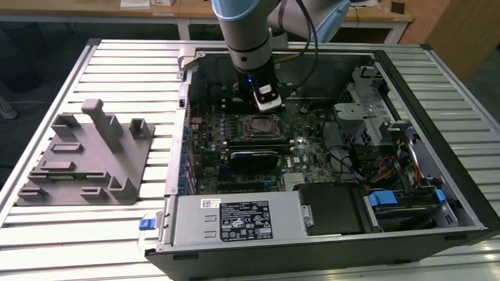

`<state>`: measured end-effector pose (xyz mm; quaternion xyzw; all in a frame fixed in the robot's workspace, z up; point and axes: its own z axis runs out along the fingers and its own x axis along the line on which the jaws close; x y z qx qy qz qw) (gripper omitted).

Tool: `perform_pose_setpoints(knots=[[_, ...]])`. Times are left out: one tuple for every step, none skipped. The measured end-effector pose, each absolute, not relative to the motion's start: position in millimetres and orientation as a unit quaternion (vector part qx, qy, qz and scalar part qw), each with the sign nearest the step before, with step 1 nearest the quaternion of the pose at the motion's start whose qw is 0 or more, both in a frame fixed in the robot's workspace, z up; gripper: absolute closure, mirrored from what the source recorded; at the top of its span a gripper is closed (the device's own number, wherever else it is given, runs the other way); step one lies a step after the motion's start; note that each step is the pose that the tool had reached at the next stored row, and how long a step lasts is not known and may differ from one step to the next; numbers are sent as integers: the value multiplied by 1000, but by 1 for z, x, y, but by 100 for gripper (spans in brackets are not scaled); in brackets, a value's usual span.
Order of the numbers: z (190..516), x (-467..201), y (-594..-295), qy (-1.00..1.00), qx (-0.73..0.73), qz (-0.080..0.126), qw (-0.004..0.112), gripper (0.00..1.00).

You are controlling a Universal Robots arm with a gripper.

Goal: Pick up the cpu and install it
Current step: 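Install the first cpu locking lever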

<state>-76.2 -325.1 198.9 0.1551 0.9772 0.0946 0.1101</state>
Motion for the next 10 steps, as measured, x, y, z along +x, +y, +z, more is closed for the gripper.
perform_pose_setpoints(knots=[[200,-76,-325,977,155,95,110,89],[201,-76,-325,977,155,95,110,89],[201,-76,-325,977,155,95,110,89],[201,-76,-325,977,155,95,110,89],[201,-76,-325,977,156,95,110,89],[201,-76,-324,977,156,94,110,89],[201,-77,-324,977,156,94,110,89],[201,-77,-323,977,156,94,110,89],[201,-77,-323,977,156,94,110,89],[201,-77,-322,977,156,94,110,89]])
